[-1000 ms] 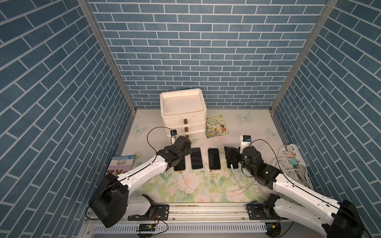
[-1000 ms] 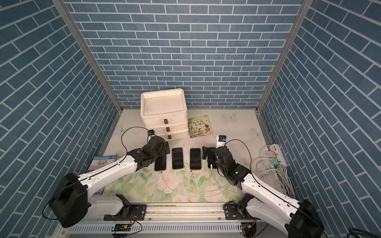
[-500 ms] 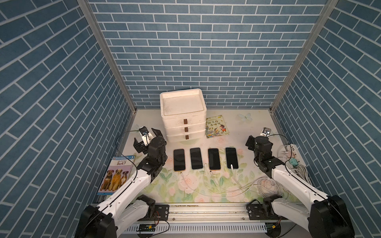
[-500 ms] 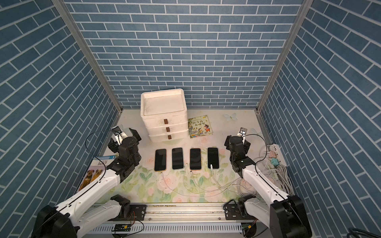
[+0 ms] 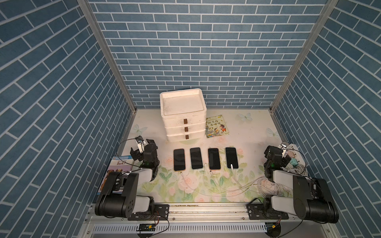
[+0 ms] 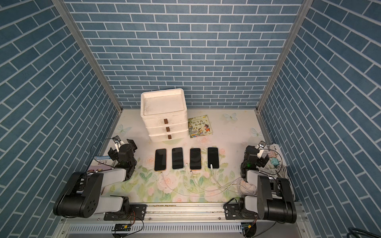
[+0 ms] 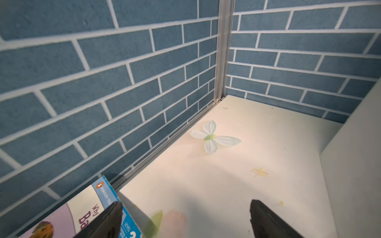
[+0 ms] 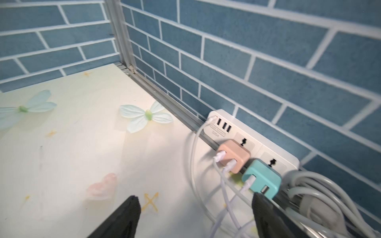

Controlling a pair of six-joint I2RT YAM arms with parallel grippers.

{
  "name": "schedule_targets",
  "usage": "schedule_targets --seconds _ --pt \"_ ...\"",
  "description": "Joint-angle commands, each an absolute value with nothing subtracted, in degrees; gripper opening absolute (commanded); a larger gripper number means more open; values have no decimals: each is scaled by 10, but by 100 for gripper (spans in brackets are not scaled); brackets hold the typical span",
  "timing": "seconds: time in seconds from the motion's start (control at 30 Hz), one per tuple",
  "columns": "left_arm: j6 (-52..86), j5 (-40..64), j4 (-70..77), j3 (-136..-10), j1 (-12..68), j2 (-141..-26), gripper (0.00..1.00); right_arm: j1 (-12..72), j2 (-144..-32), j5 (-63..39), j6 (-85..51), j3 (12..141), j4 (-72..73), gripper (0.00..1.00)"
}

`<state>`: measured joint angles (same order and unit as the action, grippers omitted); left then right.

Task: Unplug the charging cable from the phone
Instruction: Reset both arms

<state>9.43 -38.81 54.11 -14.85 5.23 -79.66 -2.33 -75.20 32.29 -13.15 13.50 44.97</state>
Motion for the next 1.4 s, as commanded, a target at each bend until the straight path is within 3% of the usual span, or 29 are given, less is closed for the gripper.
schedule_targets --seconds 0.0,0.13,0.2,0.27,0.37,1.37 --pt "75 -334 707 -107 53 -814 100 -25 -772 210 -64 148 567 99" --pt "47 -264 731 -101 52 -821 100 -16 -801 77 -51 141 628 100" --pt "19 -197 784 -95 53 -859 100 9 -824 104 -29 106 727 100" --pt "25 -216 775 -96 60 -862 100 31 -879 95 3 97 805 99" --pt "34 -205 762 -102 43 -867 100 40 -875 89 9 118 741 100" --pt "26 -194 770 -104 45 -869 100 42 -877 88 14 113 758 100"
